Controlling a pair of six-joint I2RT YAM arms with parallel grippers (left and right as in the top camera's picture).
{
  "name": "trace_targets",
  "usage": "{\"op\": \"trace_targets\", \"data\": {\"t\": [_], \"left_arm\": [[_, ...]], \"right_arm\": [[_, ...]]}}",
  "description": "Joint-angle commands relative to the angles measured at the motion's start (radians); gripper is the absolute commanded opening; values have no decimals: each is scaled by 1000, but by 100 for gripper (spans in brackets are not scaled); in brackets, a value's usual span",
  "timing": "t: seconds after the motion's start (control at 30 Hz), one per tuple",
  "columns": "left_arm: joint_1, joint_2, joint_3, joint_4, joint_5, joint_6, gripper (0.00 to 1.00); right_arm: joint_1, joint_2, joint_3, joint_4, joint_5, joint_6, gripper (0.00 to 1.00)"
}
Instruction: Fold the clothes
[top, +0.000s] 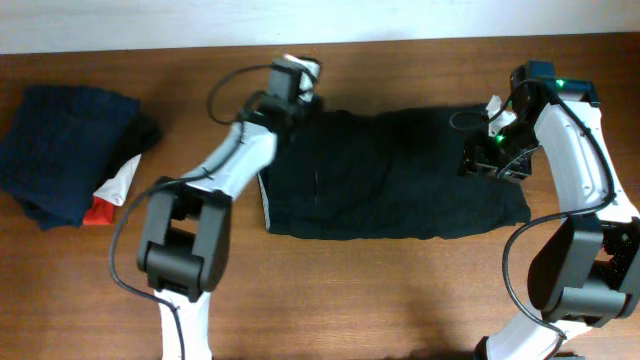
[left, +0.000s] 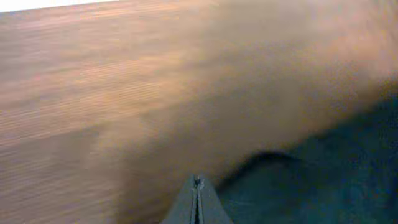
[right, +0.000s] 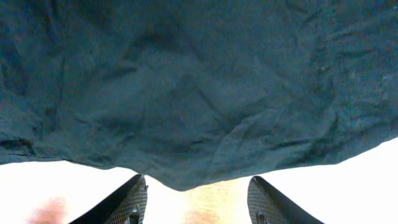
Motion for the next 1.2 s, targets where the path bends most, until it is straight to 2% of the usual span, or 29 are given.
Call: {"op": "trace_targets", "data": {"t": [0.0,0.03,0.07,0.13,0.2,0.23,0.3,0.47,0.67,0.9,0.93,1.03,1.07,1.1,1.17], "left_arm": [[90,12,127,-183,84,-108,0],[103,12,170,-300,83,-108,1],[115,10,210,-425,83,-108,10],[146,8,256,-641,85,-109,43],[166,10,257,-779,105,-146,82],[170,18,255,-849,154,-168,94],[164,26,232,-875,220,-168,99],[150,29,155,-869,211,-203,99],[121,29,-14,-753,224,-254,99],[83,29,-54,-665,259,-266,99],[85,29,-52,-658,259,-267,95],[98,29,-49,-616,259,-266,43],[100,29,-46,-605,259,-266,16],[105,29,-39,-602,259,-266,0],[122,27,3,-631,274,-236,0]], "right_arm": [[6,-7,5,24,-17,-11,56],[6,-8,5,30,-17,-11,56],[6,-8,5,32,-17,-11,56],[6,-7,5,38,-17,-12,57],[6,-7,5,37,-17,-23,61],[6,-7,5,37,-17,-23,61],[6,-7,5,37,-17,-23,61],[6,-7,3,29,-17,-23,61],[6,-7,-5,30,-17,-23,61],[6,-7,-5,30,-17,-23,61],[6,-7,-5,30,-17,-23,61],[6,-7,-5,30,-17,-23,61],[6,-7,-5,30,-18,-23,61],[6,-7,-5,31,-18,-23,61],[14,-7,-5,42,-34,-23,60]]}}
